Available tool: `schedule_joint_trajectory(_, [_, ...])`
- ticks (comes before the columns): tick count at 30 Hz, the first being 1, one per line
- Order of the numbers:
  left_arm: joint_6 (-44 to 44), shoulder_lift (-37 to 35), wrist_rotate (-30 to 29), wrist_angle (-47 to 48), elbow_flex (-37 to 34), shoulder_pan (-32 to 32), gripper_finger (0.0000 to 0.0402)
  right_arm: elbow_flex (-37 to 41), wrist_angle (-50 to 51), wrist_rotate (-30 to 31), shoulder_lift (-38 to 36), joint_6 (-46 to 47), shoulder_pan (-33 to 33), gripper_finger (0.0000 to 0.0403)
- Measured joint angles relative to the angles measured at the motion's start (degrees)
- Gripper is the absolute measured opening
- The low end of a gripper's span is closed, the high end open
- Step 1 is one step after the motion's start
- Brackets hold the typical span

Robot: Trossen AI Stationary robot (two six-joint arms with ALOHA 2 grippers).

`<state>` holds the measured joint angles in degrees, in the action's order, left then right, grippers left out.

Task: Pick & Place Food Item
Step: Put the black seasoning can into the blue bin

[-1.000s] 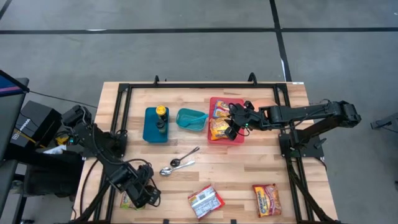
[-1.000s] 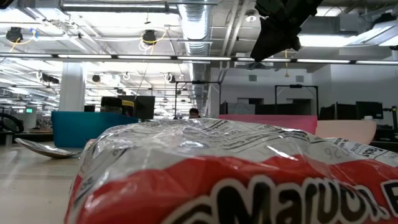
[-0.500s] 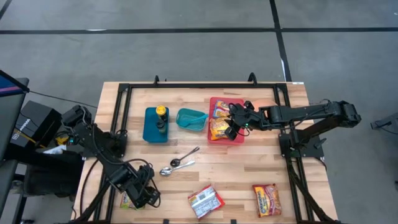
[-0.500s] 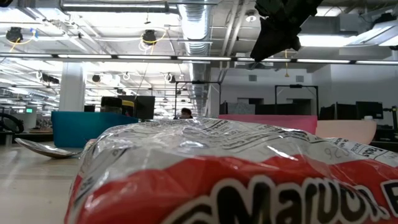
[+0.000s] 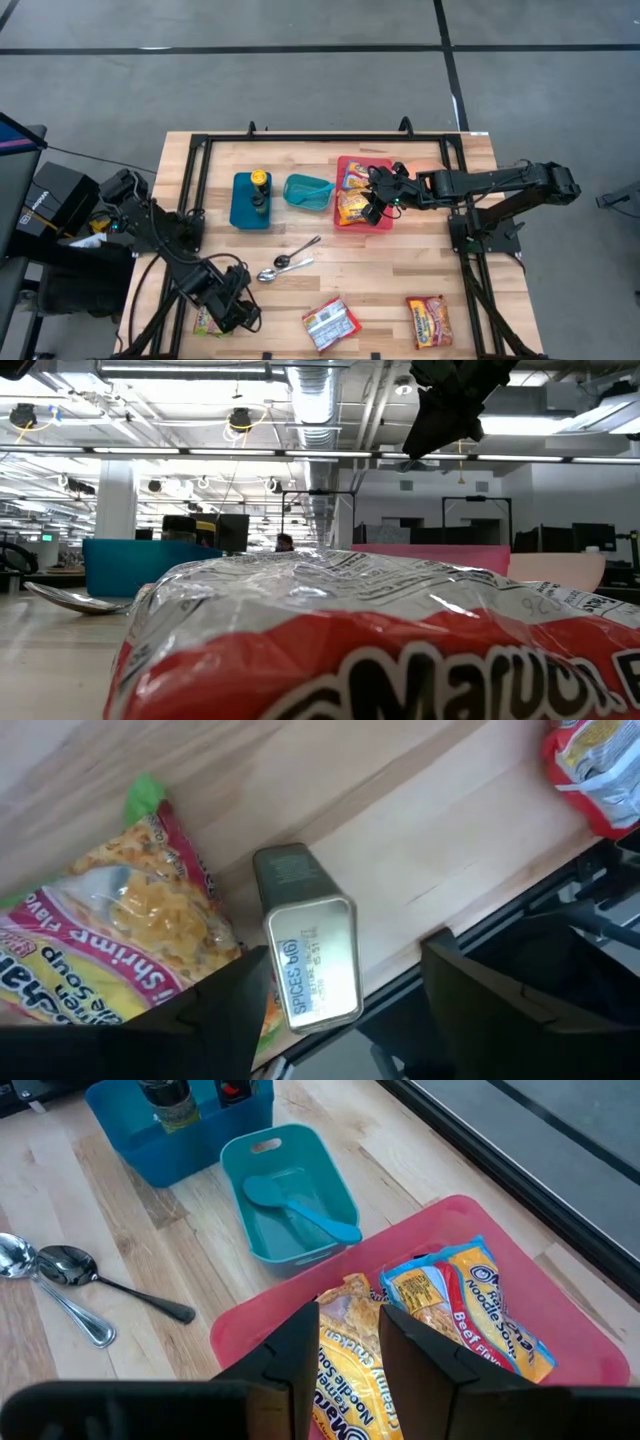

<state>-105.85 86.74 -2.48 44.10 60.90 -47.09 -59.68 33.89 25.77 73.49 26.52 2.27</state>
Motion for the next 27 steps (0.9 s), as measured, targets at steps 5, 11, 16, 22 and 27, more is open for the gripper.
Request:
schedule_joint_trajectory(5, [0.0, 0.4, -0.1, 0.7, 0.0, 0.5, 0.0241, 0.0, 0.0, 0.0, 0.0, 0.0, 0.0, 0.0102])
schedule_joint_trajectory(11, [0.0, 0.4, 1.1, 0.8, 0.0, 0.7, 0.0228, 0.0, 0.0, 0.0, 0.0, 0.0, 0.0, 0.0102])
schedule_joint_trajectory(16, [0.0, 0.4, 3.1, 0.1, 0.0, 0.7, 0.0220, 0.0, 0.0, 0.0, 0.0, 0.0, 0.0, 0.0102])
schedule_joint_trajectory(22, [0.2, 0.4, 2.9, 2.3, 0.0, 0.7, 0.0210, 0.0, 0.0, 0.0, 0.0, 0.0, 0.0, 0.0102])
schedule_joint_trajectory(27, [0.2, 0.5, 2.7, 0.7, 0.0, 0.7, 0.0207, 0.0, 0.0, 0.0, 0.0, 0.0, 0.0, 0.0102])
